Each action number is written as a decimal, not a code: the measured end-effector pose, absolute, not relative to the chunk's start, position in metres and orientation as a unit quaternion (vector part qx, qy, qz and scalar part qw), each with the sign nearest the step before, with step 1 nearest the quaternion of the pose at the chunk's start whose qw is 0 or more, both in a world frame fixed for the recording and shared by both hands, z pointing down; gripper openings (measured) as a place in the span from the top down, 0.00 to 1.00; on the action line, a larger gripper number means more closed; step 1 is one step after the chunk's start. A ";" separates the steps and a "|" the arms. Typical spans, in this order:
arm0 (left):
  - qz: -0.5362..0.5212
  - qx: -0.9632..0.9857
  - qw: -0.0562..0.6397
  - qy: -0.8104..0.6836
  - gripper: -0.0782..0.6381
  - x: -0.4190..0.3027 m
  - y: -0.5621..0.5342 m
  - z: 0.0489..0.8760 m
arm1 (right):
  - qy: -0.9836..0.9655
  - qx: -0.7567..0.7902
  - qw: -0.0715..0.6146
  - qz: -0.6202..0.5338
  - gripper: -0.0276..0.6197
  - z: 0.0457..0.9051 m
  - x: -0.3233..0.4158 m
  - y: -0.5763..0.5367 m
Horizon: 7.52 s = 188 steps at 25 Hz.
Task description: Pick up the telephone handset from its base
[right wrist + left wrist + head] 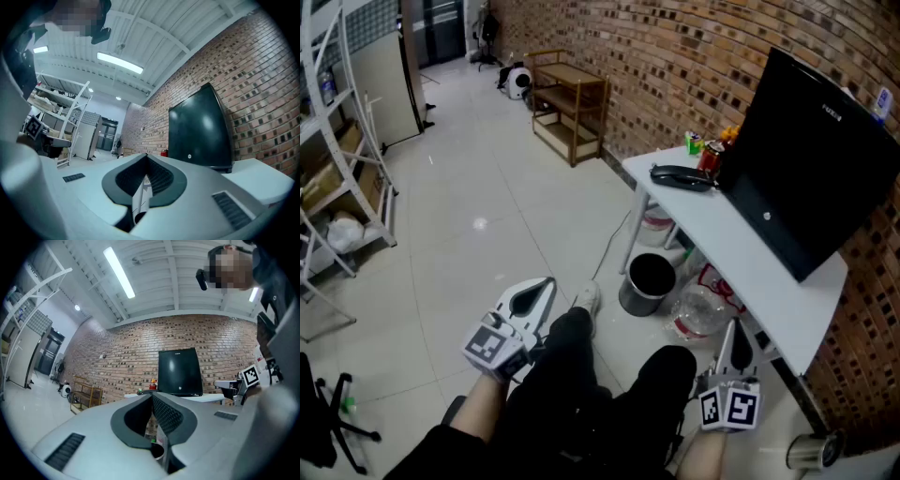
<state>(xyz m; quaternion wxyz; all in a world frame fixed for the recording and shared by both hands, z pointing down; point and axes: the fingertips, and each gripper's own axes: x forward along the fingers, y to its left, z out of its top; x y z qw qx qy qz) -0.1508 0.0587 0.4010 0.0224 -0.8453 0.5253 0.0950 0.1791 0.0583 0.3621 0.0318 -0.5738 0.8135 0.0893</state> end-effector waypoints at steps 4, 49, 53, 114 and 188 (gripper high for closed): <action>0.082 -0.847 0.019 0.525 0.88 -0.150 0.044 0.405 | 0.814 -0.573 0.030 0.084 0.94 0.363 0.176 0.047; 0.080 -0.915 0.069 0.390 0.88 -0.105 -0.293 0.321 | 0.806 -0.581 0.037 0.112 0.94 0.308 0.145 -0.194; 0.081 -0.928 0.070 0.356 0.88 -0.091 -0.306 0.321 | 0.793 -0.597 0.039 0.115 0.94 0.303 0.153 -0.198; -0.311 -0.947 -0.041 0.074 0.53 0.087 -0.388 0.402 | 0.750 -0.655 0.024 0.086 0.94 0.325 0.230 -0.194; 0.275 -0.950 -0.024 0.145 0.54 -0.081 -0.330 0.256 | 0.742 -0.661 -0.022 0.111 0.94 0.320 0.220 -0.190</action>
